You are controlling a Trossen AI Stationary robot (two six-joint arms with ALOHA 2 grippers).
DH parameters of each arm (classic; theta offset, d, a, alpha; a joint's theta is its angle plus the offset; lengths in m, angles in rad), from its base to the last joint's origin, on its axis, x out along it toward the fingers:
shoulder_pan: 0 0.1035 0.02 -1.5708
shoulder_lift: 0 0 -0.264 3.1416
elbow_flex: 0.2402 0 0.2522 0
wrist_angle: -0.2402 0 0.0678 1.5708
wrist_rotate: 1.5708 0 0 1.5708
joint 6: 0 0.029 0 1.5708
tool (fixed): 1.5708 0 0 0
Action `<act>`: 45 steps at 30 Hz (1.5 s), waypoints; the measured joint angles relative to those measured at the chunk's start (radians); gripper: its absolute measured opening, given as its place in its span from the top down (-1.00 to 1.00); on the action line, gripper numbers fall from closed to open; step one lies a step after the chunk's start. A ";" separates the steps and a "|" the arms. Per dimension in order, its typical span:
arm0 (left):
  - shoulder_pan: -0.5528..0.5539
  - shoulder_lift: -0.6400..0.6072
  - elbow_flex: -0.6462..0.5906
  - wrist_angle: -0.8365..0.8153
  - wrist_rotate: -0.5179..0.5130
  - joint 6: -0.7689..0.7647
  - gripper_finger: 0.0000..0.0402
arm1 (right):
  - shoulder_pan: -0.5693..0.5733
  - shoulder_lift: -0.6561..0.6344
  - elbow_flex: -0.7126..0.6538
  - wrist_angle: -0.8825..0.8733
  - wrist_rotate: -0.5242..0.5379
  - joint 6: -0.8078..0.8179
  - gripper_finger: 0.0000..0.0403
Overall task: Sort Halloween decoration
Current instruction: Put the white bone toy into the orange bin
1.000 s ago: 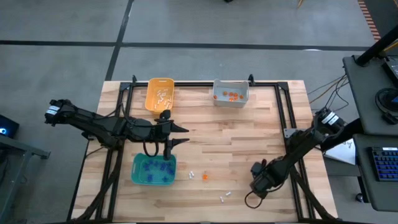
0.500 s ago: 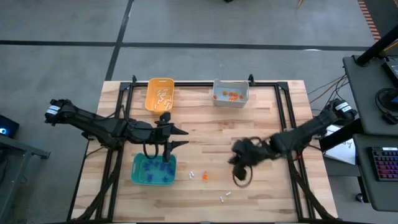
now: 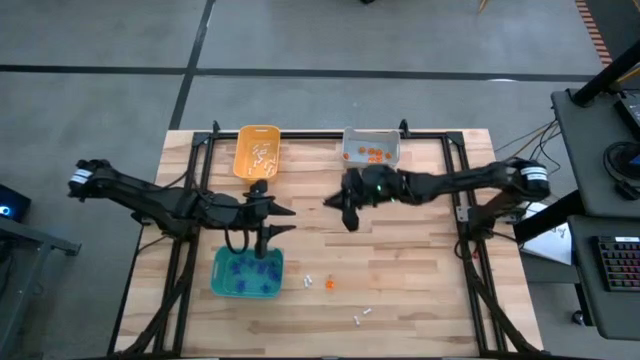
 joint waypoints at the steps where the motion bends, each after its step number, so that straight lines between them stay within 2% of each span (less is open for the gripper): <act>1: 0.000 -0.012 0.000 -0.014 -0.008 0.000 0.31 | -0.026 0.015 0.000 0.031 -0.010 -0.017 0.94; 5: 0.000 -0.048 -0.003 -0.132 -0.103 -0.032 0.31 | -0.103 0.081 0.056 0.058 -0.014 -0.102 0.94; 9: 0.000 -0.072 -0.020 -0.239 -0.223 -0.054 0.31 | -0.138 0.173 0.168 0.060 -0.016 -0.197 0.94; 12: 0.000 -0.082 -0.055 -0.258 -0.288 -0.025 0.31 | -0.152 0.252 0.275 0.052 -0.019 -0.270 0.94; 16: 0.002 -0.121 -0.115 -0.253 -0.303 0.034 0.31 | -0.178 0.356 0.428 0.035 -0.054 -0.338 0.94; 21: 0.009 -0.228 -0.196 -0.212 -0.295 0.089 0.31 | -0.226 0.484 0.585 0.039 -0.173 -0.345 0.94; 26: 0.038 -0.361 -0.313 0.048 -0.139 0.199 0.31 | -0.261 0.550 0.642 0.151 -0.357 -0.246 0.94; 34: 0.070 -0.458 -0.481 0.323 -0.197 0.231 0.30 | -0.230 0.506 0.608 0.426 -0.595 -0.089 0.94; 38: 0.071 -0.454 -0.528 0.492 -0.197 0.252 0.25 | -0.177 0.474 0.608 0.447 -0.629 -0.078 0.94; 42: 0.071 -0.418 -0.531 0.580 -0.197 0.253 0.23 | -0.128 0.466 0.606 0.442 -0.635 -0.108 0.94; 45: 0.071 -0.382 -0.532 0.643 -0.114 0.257 0.23 | -0.107 0.464 0.607 0.443 -0.620 -0.112 0.94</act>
